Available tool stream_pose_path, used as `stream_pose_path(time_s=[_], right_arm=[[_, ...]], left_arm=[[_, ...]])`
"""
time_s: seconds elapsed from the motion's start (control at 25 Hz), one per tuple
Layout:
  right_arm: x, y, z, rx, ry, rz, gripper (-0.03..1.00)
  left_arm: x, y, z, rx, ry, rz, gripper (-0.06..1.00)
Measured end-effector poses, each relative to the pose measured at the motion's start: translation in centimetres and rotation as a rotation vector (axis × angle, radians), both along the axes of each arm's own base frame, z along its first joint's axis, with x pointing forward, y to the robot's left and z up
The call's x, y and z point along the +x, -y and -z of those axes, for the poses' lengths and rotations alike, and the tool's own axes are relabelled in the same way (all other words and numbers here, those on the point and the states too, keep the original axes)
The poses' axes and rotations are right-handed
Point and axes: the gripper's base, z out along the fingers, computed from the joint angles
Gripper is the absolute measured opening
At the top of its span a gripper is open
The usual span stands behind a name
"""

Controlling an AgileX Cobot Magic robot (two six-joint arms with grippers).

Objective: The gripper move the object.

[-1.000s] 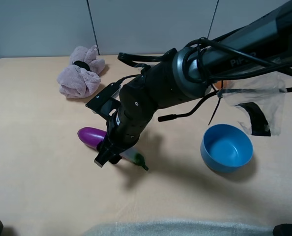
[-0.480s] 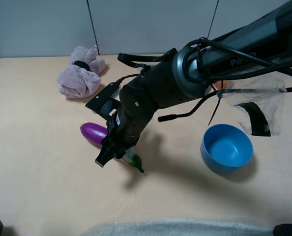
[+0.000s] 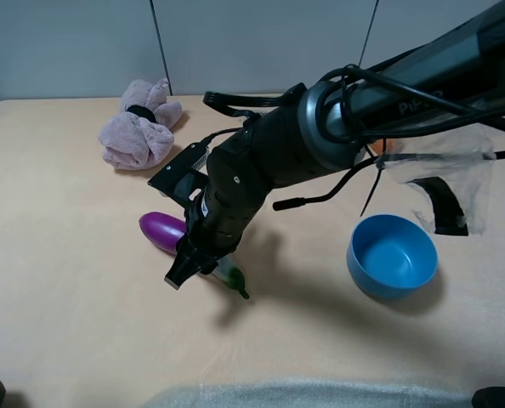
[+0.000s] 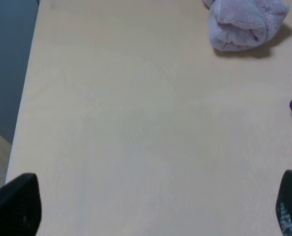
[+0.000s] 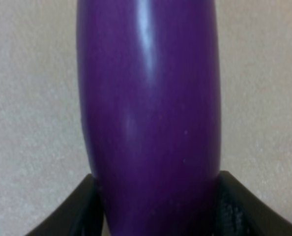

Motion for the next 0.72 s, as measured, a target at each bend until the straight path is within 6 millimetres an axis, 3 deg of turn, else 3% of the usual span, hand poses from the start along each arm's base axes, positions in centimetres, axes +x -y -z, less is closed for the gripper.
stream_pose_path(time_s=[0.32,0.72], right_arm=[[-0.2,0.2,-1.9,0.009,0.002,-0.002,0.35],[-0.7,0.8,-6.1,0.053,-0.011,0.046,0.35]], left_arm=[[0.0,0.0,0.0,0.001,0.000,-0.001,0.95],[0.0,0.0,0.0,0.003,0.000,-0.002,0.95]])
